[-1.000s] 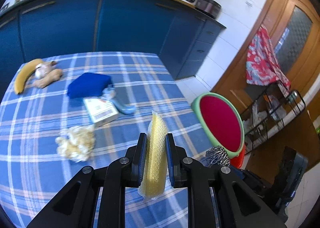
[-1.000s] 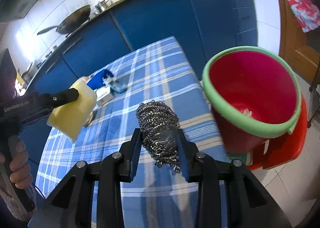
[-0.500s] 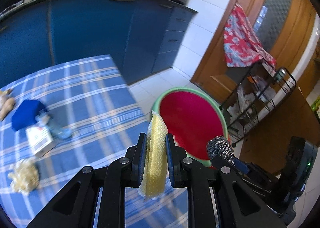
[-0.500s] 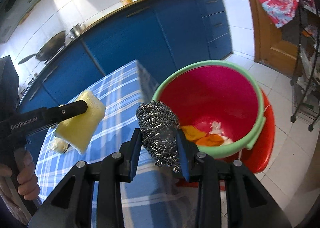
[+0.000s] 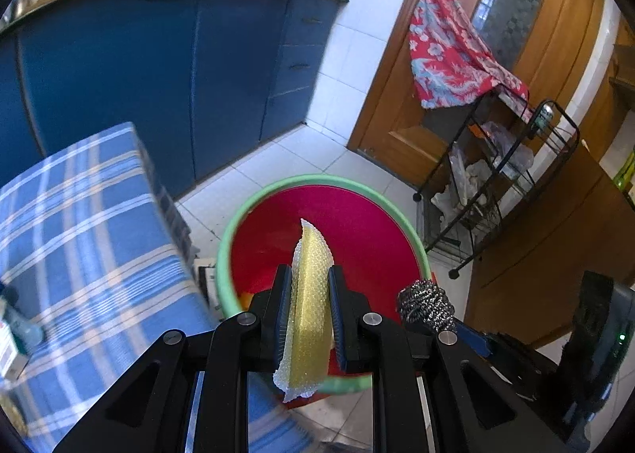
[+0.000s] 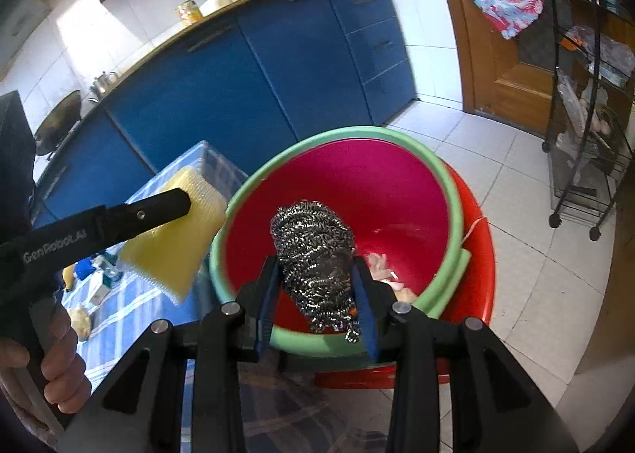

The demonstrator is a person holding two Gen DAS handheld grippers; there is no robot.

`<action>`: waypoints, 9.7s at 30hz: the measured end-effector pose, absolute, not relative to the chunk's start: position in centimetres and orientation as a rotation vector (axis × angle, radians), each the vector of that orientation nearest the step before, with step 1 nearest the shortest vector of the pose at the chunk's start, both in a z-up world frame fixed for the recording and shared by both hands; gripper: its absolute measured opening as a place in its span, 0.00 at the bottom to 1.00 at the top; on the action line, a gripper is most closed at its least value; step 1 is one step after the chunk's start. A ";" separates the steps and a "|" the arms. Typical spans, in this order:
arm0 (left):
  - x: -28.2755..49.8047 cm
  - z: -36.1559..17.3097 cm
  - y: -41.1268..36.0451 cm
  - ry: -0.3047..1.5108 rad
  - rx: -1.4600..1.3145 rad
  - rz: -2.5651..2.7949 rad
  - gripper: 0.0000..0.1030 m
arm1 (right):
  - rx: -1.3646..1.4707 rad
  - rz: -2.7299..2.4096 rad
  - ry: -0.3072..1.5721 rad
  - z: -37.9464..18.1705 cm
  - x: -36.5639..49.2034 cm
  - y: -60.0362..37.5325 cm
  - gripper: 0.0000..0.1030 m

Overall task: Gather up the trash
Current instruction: 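Open both tools to drop the sleeve and scrubber into the bucket, then move both open tools back over the table, then grasp the crumpled white paper with the left tool, then grasp the teal plastic clip with the right tool while the left tool holds the paper, then carry the paper and clip over the red bucket and release both, then move both open tools back over the table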

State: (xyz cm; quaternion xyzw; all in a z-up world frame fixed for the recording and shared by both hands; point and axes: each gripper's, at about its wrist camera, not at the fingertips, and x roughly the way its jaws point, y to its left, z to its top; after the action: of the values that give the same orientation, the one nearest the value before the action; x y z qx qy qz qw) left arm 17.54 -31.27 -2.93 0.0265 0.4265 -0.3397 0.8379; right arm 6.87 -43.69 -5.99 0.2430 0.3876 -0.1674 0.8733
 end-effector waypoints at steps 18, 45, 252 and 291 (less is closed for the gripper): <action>18.9 -4.5 -32.7 0.942 0.086 -0.682 0.37 | 0.506 -0.415 0.814 -7.2 7.0 -45.7 0.48; 15.7 -1.4 -22.5 0.914 -0.003 -0.536 0.37 | 0.455 -0.292 0.754 -2.1 6.0 -39.2 0.50; 16.5 -4.3 -32.0 0.939 0.155 -0.710 0.44 | 0.641 -0.395 0.747 -5.7 4.5 -46.8 0.23; 21.1 -0.4 -10.7 0.817 0.022 -0.281 0.44 | 0.510 -0.158 0.780 -2.9 11.0 -35.1 0.37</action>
State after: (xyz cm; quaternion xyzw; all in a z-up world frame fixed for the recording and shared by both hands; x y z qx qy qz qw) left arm 21.06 -10.68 -0.43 0.0107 0.3961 -0.1360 0.9080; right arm 11.04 -35.13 -2.94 0.2454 0.3757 -0.0759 0.8904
